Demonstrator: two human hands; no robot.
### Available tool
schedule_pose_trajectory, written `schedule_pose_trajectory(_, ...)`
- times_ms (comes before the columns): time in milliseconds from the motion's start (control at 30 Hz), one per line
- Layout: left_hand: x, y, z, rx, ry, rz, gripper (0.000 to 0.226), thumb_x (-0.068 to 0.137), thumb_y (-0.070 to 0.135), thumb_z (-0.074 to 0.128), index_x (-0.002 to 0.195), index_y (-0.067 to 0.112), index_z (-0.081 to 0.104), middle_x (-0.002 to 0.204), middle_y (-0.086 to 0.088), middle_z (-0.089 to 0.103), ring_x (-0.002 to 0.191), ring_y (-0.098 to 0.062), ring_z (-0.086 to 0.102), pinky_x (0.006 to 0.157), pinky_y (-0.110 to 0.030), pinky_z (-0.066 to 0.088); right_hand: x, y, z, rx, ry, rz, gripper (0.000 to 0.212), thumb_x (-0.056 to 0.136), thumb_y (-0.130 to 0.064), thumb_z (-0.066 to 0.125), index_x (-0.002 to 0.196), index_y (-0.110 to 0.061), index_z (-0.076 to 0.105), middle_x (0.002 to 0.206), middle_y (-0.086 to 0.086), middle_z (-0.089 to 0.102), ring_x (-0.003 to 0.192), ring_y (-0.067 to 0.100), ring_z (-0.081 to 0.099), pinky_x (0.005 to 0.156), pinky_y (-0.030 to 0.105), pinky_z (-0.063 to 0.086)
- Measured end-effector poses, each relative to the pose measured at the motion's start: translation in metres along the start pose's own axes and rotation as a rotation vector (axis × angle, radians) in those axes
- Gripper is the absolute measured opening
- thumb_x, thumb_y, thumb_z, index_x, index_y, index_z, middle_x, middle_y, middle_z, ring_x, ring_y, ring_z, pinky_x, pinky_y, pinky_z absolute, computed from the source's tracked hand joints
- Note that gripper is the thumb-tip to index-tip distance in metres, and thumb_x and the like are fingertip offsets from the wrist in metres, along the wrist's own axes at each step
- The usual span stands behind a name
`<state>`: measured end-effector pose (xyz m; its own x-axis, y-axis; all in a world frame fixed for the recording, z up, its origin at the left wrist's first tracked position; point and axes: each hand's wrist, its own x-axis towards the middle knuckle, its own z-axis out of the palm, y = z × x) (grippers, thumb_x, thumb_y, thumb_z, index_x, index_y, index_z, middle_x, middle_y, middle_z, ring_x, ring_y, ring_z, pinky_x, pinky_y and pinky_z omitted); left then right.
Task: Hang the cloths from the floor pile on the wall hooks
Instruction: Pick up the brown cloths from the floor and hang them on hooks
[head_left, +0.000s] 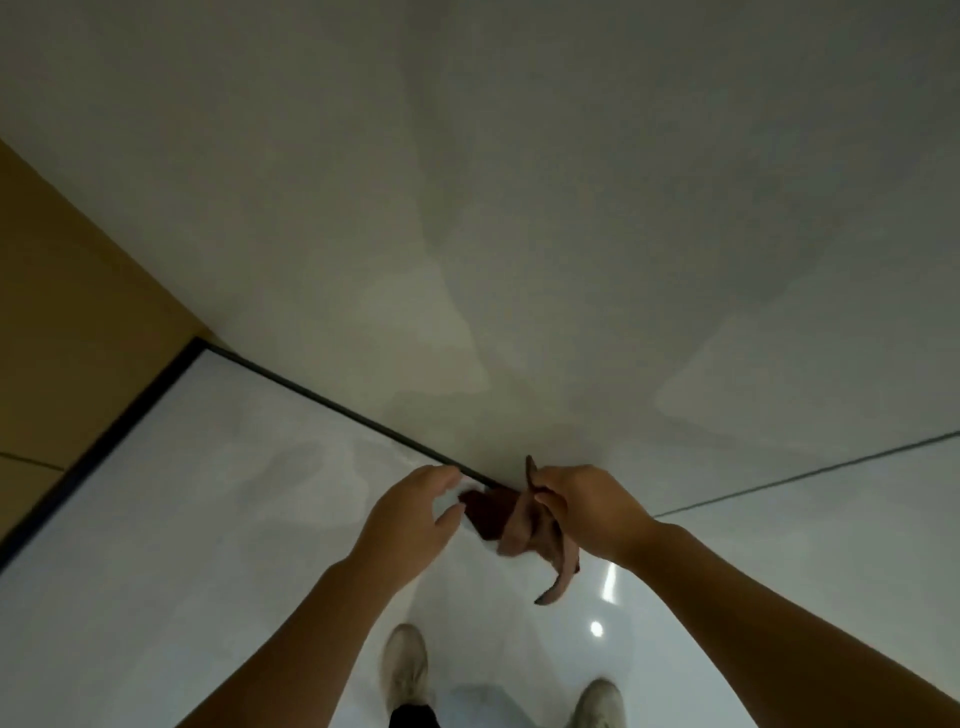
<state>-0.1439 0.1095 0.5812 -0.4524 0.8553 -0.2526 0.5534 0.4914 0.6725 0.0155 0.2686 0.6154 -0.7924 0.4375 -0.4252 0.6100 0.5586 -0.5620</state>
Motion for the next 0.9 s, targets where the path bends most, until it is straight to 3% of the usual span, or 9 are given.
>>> schedule_pose_trajectory(133, -0.02, 0.061, -0.048, -0.041, 0.01, 0.116, 0.046, 0.087, 0.025, 0.065, 0.131, 0.021, 0.052, 0.123, 0.01, 0.055, 0.111, 0.0, 0.051, 0.098, -0.015, 0.04, -0.042, -0.048, -0.062, -0.145, 0.134, -0.158, 0.02, 0.096, -0.018, 0.047, 0.102, -0.012, 0.065, 0.088, 0.003, 0.068, 0.079, 0.021, 0.063, 0.069, 0.025, 0.044)
schedule_pose_trajectory(267, -0.023, 0.11, -0.091, -0.036, -0.039, 0.21, 0.063, 0.085, 0.031, 0.067, 0.141, 0.024, 0.039, 0.138, 0.013, 0.044, 0.123, 0.002, 0.042, 0.102, -0.011, 0.031, -0.074, -0.093, -0.121, -0.275, 0.11, -0.292, 0.019, 0.096, -0.017, 0.046, 0.101, -0.01, 0.063, 0.096, 0.007, 0.068, 0.086, 0.022, 0.061, 0.075, 0.029, 0.045)
schedule_pose_trajectory(400, -0.017, 0.158, -0.128, -0.091, -0.109, 0.243, 0.072, 0.08, 0.032, 0.073, 0.141, 0.028, 0.035, 0.134, 0.018, 0.043, 0.123, 0.005, 0.038, 0.099, -0.008, 0.026, -0.101, -0.13, -0.171, -0.333, 0.203, -0.39, 0.018, 0.096, -0.016, 0.046, 0.103, -0.016, 0.063, 0.096, 0.003, 0.067, 0.077, 0.011, 0.052, 0.067, 0.019, 0.036)
schedule_pose_trajectory(533, -0.016, 0.192, -0.155, -0.248, -0.1, 0.35, 0.043, 0.079, 0.023, 0.074, 0.117, 0.031, 0.057, 0.11, 0.011, 0.064, 0.107, -0.005, 0.058, 0.096, -0.021, 0.044, -0.119, -0.159, -0.206, -0.397, 0.288, -0.437, 0.018, 0.096, -0.017, 0.046, 0.101, -0.014, 0.063, 0.097, 0.002, 0.067, 0.08, 0.013, 0.055, 0.067, 0.021, 0.038)
schedule_pose_trajectory(600, -0.016, 0.202, -0.165, -0.276, -0.076, 0.357, 0.02, 0.083, 0.02, 0.069, 0.1, 0.028, 0.063, 0.101, 0.005, 0.068, 0.098, -0.01, 0.062, 0.09, -0.026, 0.048, -0.125, -0.168, -0.218, -0.413, 0.322, -0.442, 0.017, 0.096, -0.018, 0.046, 0.1, -0.013, 0.062, 0.095, 0.003, 0.066, 0.084, 0.019, 0.057, 0.073, 0.03, 0.043)
schedule_pose_trajectory(700, -0.018, 0.214, -0.179, -0.317, -0.023, 0.344, 0.003, 0.089, 0.022, 0.061, 0.089, 0.021, 0.064, 0.084, 0.001, 0.064, 0.08, -0.012, 0.061, 0.075, -0.031, 0.048, -0.131, -0.177, -0.234, -0.431, 0.39, -0.44, 0.015, 0.096, -0.02, 0.047, 0.097, -0.015, 0.061, 0.095, 0.005, 0.066, 0.086, 0.023, 0.059, 0.075, 0.034, 0.046)
schedule_pose_trajectory(800, -0.022, 0.225, -0.2, -0.221, 0.117, 0.372, 0.013, 0.092, 0.024, 0.059, 0.083, 0.014, 0.06, 0.067, 0.004, 0.054, 0.059, -0.007, 0.05, 0.055, -0.023, 0.037, -0.132, -0.183, -0.245, -0.417, 0.484, -0.455, 0.012, 0.094, -0.02, 0.05, 0.093, -0.015, 0.061, 0.092, 0.007, 0.067, 0.083, 0.024, 0.058, 0.069, 0.031, 0.041)
schedule_pose_trajectory(900, -0.027, 0.238, -0.22, -0.178, 0.203, 0.445, 0.018, 0.092, 0.021, 0.059, 0.073, 0.02, 0.056, 0.059, 0.009, 0.049, 0.05, -0.001, 0.044, 0.049, -0.017, 0.033, -0.133, -0.188, -0.25, -0.383, 0.555, -0.473, 0.012, 0.094, -0.017, 0.052, 0.093, -0.011, 0.063, 0.085, 0.007, 0.066, 0.072, 0.018, 0.049, 0.064, 0.026, 0.031)
